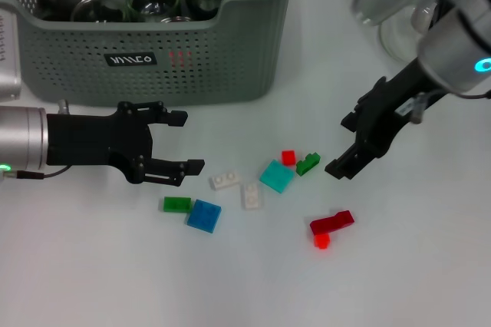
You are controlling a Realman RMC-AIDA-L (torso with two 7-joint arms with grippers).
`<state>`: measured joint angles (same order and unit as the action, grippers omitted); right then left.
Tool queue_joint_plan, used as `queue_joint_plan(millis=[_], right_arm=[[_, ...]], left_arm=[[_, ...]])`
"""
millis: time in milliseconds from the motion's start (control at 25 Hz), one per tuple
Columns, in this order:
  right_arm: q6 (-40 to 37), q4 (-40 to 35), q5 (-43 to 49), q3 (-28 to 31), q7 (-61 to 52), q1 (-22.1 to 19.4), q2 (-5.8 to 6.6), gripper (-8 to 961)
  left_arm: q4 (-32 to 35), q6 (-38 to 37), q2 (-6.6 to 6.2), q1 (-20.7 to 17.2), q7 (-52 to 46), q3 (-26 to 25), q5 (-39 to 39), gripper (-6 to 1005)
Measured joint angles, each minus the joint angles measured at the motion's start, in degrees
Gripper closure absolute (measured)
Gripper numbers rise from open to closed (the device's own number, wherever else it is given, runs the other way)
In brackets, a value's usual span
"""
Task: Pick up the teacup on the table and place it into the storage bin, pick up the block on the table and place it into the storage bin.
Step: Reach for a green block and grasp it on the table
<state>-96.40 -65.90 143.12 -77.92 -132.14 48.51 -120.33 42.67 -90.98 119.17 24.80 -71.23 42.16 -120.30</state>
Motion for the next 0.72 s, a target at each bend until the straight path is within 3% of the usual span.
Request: queue_joint_plan(millis=[400,720], right_arm=[[13.00,14.19,1.53,-9.30,-0.52,5.07,-0.39,56],[19.63,18.58,-2.22,-13.63,-0.58,6.10,-0.60,57]], left_arm=[[-0.39,0.12,0.22,-0.06,0.13,-0.05,0.39,126],[-0.41,0.11,0.28,-0.10,0.13,-0.07,0.41,126]])
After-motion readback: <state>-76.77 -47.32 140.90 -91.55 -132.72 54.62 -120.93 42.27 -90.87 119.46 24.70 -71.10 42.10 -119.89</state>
